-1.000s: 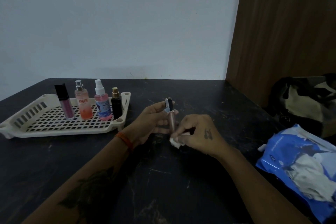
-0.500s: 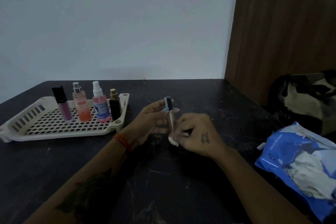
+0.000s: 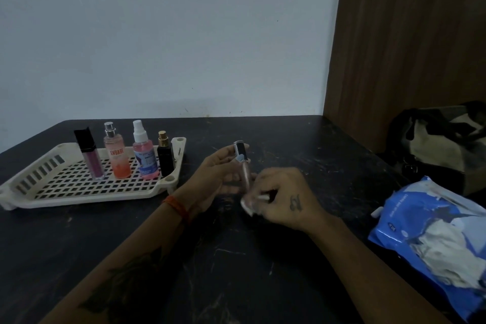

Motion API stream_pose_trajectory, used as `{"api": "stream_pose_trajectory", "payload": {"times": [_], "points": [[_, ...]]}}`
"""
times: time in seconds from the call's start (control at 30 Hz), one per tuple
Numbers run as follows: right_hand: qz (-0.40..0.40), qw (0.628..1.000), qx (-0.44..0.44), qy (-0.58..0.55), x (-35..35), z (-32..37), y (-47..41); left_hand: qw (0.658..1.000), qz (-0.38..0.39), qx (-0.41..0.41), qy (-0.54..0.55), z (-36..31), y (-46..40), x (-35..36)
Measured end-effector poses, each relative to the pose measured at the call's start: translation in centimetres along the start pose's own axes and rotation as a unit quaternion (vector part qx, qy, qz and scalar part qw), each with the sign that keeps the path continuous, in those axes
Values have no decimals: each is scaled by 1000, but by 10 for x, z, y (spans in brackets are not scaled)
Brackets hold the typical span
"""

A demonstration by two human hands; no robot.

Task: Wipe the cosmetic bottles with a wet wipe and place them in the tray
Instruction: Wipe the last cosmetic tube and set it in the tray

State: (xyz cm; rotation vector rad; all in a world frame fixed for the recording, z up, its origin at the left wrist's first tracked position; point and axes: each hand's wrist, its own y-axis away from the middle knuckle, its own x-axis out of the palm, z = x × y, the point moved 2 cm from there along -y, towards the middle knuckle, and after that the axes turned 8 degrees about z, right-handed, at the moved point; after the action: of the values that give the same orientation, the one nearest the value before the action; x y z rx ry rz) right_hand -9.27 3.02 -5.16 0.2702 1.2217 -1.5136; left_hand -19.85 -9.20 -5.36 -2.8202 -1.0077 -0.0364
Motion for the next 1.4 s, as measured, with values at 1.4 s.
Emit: {"api": "stream_pose_trajectory", "payload": {"times": [1.4], "points": [[31, 999, 8, -20, 3, -5, -1, 1000, 3, 4, -11, 1, -2, -4]]}}
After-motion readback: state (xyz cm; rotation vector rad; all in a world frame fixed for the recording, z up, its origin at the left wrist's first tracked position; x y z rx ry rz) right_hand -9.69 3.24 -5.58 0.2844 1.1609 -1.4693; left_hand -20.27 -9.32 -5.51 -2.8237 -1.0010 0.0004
